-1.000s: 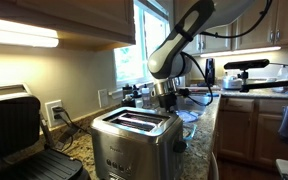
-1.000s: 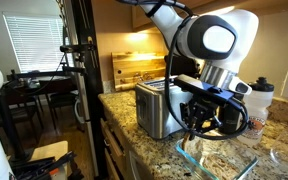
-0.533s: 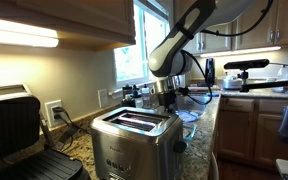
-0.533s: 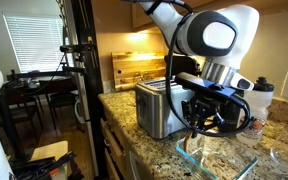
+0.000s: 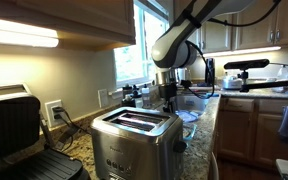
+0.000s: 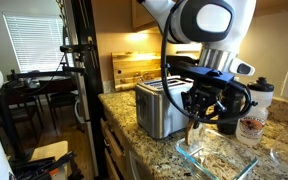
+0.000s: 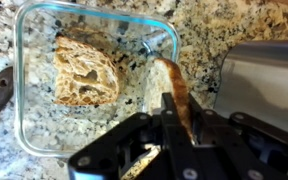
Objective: Place one slice of bread in the toaster
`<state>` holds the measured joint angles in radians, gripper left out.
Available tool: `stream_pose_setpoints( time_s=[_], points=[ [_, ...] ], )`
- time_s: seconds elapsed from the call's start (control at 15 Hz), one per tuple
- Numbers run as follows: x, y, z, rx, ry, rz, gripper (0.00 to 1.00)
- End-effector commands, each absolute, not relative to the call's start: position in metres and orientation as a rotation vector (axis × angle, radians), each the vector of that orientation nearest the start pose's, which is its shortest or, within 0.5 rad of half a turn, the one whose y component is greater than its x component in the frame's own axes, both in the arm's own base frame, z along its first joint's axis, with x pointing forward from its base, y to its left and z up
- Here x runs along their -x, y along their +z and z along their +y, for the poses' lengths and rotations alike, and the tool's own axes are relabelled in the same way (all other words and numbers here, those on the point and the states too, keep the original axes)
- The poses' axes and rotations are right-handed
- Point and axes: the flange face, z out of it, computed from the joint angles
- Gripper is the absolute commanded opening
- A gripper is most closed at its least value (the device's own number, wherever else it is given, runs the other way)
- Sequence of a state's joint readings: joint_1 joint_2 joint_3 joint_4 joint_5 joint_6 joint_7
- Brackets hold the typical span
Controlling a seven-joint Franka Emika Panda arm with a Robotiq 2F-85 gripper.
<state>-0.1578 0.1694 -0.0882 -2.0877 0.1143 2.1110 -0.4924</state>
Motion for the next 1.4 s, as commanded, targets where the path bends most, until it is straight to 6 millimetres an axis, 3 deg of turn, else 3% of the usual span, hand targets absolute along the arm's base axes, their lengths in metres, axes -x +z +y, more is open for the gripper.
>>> stream_pose_setpoints(
  time_s=[0.0,1.33],
  points=[
    [-0.519,0.352,-0.131,3.012,0.075,-0.26,0.08],
    [-0.491,0.409,-0.136,3.028,-0.071,-0.27,0.08]
  ],
)
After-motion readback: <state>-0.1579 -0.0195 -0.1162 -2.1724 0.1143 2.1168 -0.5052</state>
